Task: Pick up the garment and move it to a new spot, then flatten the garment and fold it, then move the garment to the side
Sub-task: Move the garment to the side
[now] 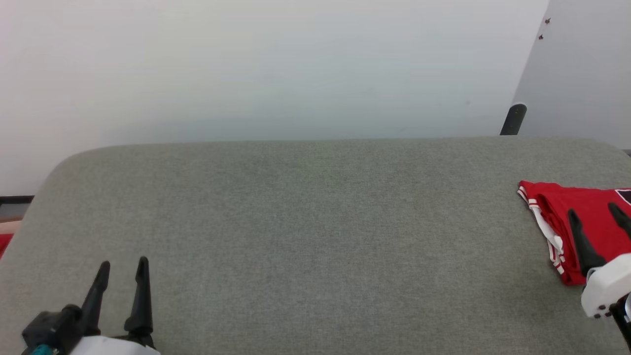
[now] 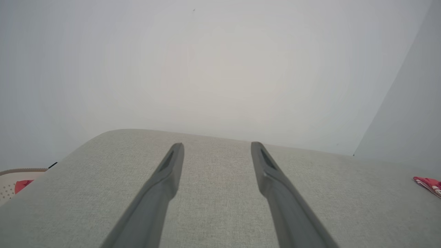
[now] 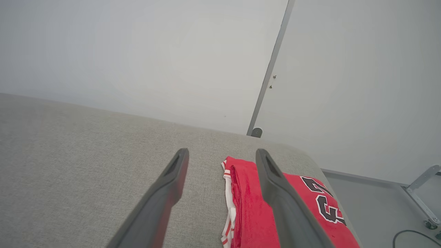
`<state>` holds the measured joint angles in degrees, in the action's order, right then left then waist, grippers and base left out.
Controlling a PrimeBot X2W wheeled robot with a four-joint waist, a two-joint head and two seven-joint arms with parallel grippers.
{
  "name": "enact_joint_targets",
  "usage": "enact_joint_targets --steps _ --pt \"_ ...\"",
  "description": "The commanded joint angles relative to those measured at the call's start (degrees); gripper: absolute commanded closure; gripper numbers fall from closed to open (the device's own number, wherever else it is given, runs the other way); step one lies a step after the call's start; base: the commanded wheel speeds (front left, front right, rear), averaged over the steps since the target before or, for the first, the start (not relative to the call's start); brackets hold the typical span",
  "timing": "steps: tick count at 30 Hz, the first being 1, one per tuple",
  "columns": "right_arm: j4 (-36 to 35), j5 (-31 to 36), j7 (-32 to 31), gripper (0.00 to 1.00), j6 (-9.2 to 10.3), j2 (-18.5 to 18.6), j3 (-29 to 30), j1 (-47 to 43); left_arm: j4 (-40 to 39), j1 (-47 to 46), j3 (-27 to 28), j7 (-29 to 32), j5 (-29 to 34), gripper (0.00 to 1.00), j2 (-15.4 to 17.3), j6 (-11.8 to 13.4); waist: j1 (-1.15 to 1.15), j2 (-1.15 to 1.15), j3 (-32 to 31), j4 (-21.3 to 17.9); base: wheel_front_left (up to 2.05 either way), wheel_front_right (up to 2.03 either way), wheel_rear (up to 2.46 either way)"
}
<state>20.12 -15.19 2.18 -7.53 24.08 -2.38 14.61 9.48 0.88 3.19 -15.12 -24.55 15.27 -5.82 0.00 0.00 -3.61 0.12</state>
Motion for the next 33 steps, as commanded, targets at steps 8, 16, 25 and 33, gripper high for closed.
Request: enact_joint_targets --steps 8,16,25,33 --pt "-3.1 1.8 1.8 0.00 0.09 -2.9 1.6 -5.5 -0.9 2.3 1.8 0.0 1.7 0.00 -0.8 -0.8 0.00 0.00 -0.7 1.0 0.00 0.00 0.00" --pt "-6.2 4.6 4.2 0.00 0.09 -5.0 2.4 -9.1 -0.5 3.2 2.5 0.0 2.5 0.00 -1.1 -1.1 0.00 0.00 -1.1 1.3 0.00 0.00 0.00" --pt "-10.6 7.9 6.4 0.00 0.09 -7.8 2.9 -13.3 0.4 4.7 2.3 0.0 2.0 0.00 -0.6 -1.5 0.00 0.00 -1.6 1.4 0.00 0.00 0.00" --pt "-13.3 9.0 6.4 0.00 0.09 -9.5 3.0 -15.6 1.2 5.3 2.1 0.0 1.2 0.00 -0.5 -1.6 0.00 0.00 -1.8 1.1 0.00 0.00 0.00"
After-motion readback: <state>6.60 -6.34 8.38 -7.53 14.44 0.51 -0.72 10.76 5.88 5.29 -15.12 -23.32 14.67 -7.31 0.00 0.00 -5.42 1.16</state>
